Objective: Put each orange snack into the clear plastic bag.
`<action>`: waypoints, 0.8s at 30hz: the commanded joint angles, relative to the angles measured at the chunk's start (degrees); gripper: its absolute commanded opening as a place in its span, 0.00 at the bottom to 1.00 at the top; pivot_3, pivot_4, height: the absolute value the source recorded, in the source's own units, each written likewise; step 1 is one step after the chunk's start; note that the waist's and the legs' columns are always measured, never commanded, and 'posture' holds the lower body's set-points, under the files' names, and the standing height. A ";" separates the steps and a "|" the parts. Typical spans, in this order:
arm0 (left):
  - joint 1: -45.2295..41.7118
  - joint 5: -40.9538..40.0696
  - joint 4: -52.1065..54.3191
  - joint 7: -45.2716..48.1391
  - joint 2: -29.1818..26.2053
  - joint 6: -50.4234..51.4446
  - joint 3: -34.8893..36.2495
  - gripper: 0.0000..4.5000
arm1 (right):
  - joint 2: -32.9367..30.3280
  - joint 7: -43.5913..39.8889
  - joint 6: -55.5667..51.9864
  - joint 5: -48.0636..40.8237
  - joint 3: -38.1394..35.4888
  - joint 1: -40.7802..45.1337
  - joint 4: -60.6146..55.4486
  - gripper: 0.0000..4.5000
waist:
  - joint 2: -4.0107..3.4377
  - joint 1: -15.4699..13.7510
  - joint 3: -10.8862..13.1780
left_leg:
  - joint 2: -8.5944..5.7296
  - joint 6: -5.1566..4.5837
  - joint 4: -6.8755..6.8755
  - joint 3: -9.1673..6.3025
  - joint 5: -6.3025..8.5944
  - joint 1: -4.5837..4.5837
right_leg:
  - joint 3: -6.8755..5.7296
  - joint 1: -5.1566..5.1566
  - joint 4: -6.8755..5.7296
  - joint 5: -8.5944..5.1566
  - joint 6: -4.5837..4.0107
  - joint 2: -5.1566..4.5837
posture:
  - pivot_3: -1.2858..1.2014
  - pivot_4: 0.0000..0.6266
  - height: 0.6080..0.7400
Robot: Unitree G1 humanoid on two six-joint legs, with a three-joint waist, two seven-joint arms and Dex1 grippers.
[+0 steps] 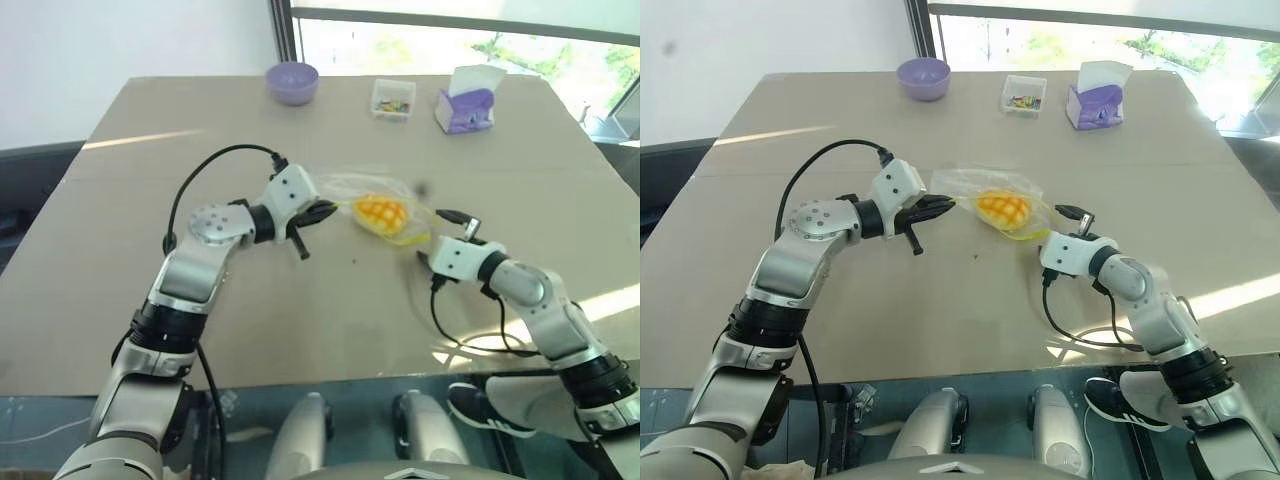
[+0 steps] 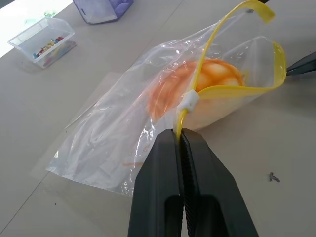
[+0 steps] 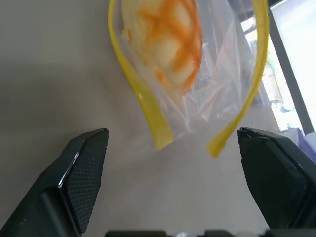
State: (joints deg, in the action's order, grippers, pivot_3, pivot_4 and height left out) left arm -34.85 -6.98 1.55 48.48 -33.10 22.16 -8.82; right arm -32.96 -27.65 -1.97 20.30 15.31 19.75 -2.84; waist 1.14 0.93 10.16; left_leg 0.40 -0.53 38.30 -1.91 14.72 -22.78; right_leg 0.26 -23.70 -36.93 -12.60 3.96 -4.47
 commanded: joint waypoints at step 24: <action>-7.15 -8.44 -5.06 5.25 -3.12 -6.62 9.49 0.00 | -8.71 -9.34 -4.53 -12.61 -15.31 9.28 -8.17 0.01 | 0.00 -0.16 0.01 | 0.00 0.00 0.01 -0.03 0.00 -0.02 | -0.05 0.02 0.02 0.00 0.00 -0.01 | 0.52 0.24 1.00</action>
State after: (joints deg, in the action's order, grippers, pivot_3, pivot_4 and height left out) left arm -40.35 -14.22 -2.85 53.66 -34.41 15.74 -3.72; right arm -40.01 -36.11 -4.55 9.47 4.85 27.86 -10.03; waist 1.14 0.77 10.17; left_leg 0.39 -0.53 38.30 -1.94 14.72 -22.81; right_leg 0.21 -23.68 -36.90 -12.60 3.96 -4.48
